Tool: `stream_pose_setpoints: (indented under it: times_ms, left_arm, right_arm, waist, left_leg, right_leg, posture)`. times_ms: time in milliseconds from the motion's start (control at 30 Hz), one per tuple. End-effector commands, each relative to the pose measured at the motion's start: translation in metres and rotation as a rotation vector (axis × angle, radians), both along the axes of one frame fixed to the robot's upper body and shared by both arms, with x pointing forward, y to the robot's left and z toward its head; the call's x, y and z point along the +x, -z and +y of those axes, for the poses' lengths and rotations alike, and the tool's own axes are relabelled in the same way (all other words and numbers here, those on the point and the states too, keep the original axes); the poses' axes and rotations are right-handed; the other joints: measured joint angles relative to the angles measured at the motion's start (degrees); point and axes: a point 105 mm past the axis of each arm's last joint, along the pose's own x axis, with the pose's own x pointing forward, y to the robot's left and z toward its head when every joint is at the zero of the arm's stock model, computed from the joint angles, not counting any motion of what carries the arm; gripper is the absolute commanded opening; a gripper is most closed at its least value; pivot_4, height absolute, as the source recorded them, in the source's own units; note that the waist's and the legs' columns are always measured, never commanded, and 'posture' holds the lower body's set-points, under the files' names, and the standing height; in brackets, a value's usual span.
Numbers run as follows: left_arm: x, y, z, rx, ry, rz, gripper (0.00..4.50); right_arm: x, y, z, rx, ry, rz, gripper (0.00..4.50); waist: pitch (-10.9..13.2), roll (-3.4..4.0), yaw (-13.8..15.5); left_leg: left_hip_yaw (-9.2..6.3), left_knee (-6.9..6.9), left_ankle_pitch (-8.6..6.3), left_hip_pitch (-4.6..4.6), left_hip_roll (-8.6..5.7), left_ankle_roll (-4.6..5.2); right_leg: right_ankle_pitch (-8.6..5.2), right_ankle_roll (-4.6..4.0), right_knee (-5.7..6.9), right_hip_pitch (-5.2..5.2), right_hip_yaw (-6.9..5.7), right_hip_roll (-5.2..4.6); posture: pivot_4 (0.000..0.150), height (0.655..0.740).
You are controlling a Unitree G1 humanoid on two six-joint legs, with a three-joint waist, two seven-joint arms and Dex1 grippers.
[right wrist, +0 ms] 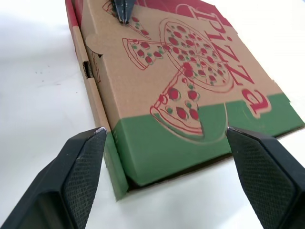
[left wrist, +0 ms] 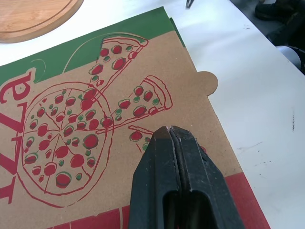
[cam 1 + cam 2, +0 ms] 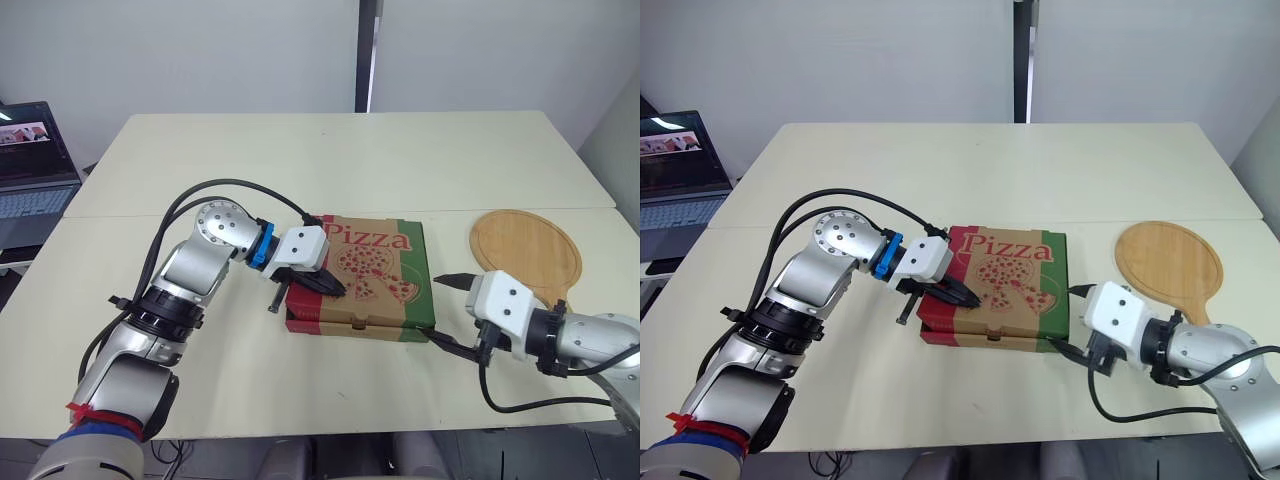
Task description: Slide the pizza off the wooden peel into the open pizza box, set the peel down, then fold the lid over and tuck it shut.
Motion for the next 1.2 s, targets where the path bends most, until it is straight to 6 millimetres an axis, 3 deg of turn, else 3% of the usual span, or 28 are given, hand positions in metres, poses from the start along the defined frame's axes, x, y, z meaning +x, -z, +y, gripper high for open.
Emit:
stream_pose_setpoints:
  times_ms: [33, 133, 433, 533, 667, 767, 867, 1000, 1200]
  left_arm:
    - [0.004, -0.006, -0.001, -0.011, -0.01, -0.024, 0.0]
    - [0.004, -0.008, -0.002, -0.025, -0.015, -0.023, 0.0]
    - [0.004, -0.028, 0.005, -0.116, -0.093, -0.002, 0.0]
    - [0.004, -0.038, 0.02, -0.138, -0.158, 0.013, 0.0]
    - [0.007, -0.051, 0.057, -0.126, -0.296, 0.028, 0.0]
    - [0.005, -0.046, 0.083, -0.066, -0.375, 0.051, 0.0]
    - [-0.008, -0.028, 0.103, 0.037, -0.406, 0.104, 0.0]
    - [-0.018, -0.01, 0.095, 0.047, -0.389, 0.135, 0.0]
    - [-0.016, 0.005, 0.076, 0.017, -0.38, 0.125, 0.0]
  right_arm:
    - [0.006, -0.015, 0.012, 0.064, -0.012, -0.055, 4.1]
    - [0.018, -0.009, 0.024, 0.072, -0.007, -0.057, 3.32]
    - [0.037, 0.01, 0.074, 0.076, -0.137, -0.048, 0.02]
    - [0.037, 0.012, 0.084, 0.074, -0.176, -0.055, 0.02]
    - [0.038, 0.015, 0.09, 0.065, -0.206, -0.064, 0.02]
    - [0.039, 0.017, 0.092, 0.059, -0.217, -0.068, 0.02]
    - [0.039, 0.017, 0.092, 0.056, -0.229, -0.07, 0.02]
    - [0.04, 0.017, 0.093, 0.05, -0.247, -0.069, 0.02]
    - [0.04, 0.017, 0.094, 0.044, -0.265, -0.065, 0.02]
  waist:
    - [0.0, 0.0, -0.08]
    - [0.0, 0.0, -0.08]
    - [0.0, 0.01, -0.21]
    - [0.01, 0.01, -0.27]
    - [0.02, 0.03, -0.48]
    - [0.02, 0.04, -0.46]
    - [0.04, 0.07, -0.49]
    - [0.06, 0.06, -0.08]
    - [0.05, 0.06, -0.17]
  left_leg:
    - [0.01, 0.0, 0.0, 0.01, 0.0, 0.0]
    - [-0.01, 0.0, 0.0, 0.01, 0.0, 0.0]
    - [-0.01, 0.0, 0.12, -0.04, -0.01, -0.22]
    - [-0.04, -0.01, 0.12, -0.05, -0.01, -0.22]
    - [-0.05, -0.04, 0.12, -0.04, 0.0, -0.22]
    - [-0.05, -0.06, 0.11, -0.03, 0.0, -0.21]
    - [-0.03, -0.08, 0.11, -0.02, 0.0, -0.21]
    - [-0.06, -0.09, 0.01, -0.03, 0.01, -0.02]
    - [-0.06, -0.08, 0.0, -0.02, 0.01, -0.01]
  right_leg:
    - [0.0, 0.0, 0.01, 0.0, 0.01, 0.0]
    - [0.0, 0.0, 0.02, -0.01, 0.0, 0.0]
    - [0.0, 0.0, 0.02, -0.1, 0.01, 0.0]
    - [0.0, 0.0, 0.01, -0.12, 0.0, 0.01]
    - [0.0, -0.01, 0.03, -0.16, 0.01, 0.03]
    - [-0.01, -0.02, 0.03, -0.17, 0.01, 0.03]
    - [-0.01, -0.02, 0.03, -0.17, 0.02, 0.04]
    - [-0.02, -0.04, 0.04, -0.17, -0.01, 0.04]
    - [-0.02, -0.05, 0.05, -0.14, -0.02, 0.03]
  posture:
    - [0.15, 0.74]
    - [0.15, 0.74]
    - [0.15, 0.74]
    - [0.15, 0.74]
    - [0.15, 0.74]
    - [0.15, 0.74]
    - [0.15, 0.74]
    - [0.15, 0.74]
    - [0.15, 0.74]
